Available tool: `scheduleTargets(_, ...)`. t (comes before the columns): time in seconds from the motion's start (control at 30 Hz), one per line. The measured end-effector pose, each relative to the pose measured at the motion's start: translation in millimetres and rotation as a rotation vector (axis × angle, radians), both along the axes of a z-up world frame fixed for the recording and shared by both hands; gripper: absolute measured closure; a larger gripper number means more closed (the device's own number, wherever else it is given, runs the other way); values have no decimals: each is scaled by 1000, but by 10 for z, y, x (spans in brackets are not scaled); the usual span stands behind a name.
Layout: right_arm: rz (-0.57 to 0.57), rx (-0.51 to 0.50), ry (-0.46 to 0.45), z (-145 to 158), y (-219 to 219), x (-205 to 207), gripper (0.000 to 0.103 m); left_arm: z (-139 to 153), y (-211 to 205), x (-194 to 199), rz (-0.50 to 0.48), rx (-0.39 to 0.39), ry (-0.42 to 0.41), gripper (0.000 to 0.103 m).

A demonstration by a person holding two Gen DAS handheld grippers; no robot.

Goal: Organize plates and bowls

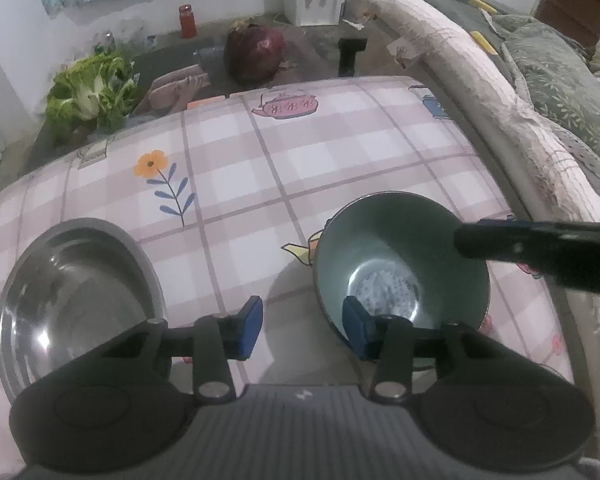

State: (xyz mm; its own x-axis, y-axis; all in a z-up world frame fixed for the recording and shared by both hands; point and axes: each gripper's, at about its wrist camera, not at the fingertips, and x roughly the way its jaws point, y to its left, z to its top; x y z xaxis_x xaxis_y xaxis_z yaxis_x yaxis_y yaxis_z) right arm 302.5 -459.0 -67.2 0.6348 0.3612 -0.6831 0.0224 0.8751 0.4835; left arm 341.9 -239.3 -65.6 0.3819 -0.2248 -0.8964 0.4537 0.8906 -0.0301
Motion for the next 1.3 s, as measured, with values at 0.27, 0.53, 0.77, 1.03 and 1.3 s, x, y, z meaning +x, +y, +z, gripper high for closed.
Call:
scheduleTargets(0.27,-24,9,35,-106,-69,45,76,-69,-31,33,6,-27,44,73)
scheduleTargets(0.53,-32,33,83,-281,-85,126,79,-113,-65,46,3,-39,66,81)
scheduleTargets(0.77,-39,47,115,-435,-65,128,86,-150,-84,53,6,-50,80,84)
scheduleTargets(1.03,-41,28,115,-418,-46,134,86,-144,-73,53,10,-55,83,84)
scheduleTargets(1.3,-38,19,120,-387,-26,140,86,-118,-48,40,22,-55,86,84)
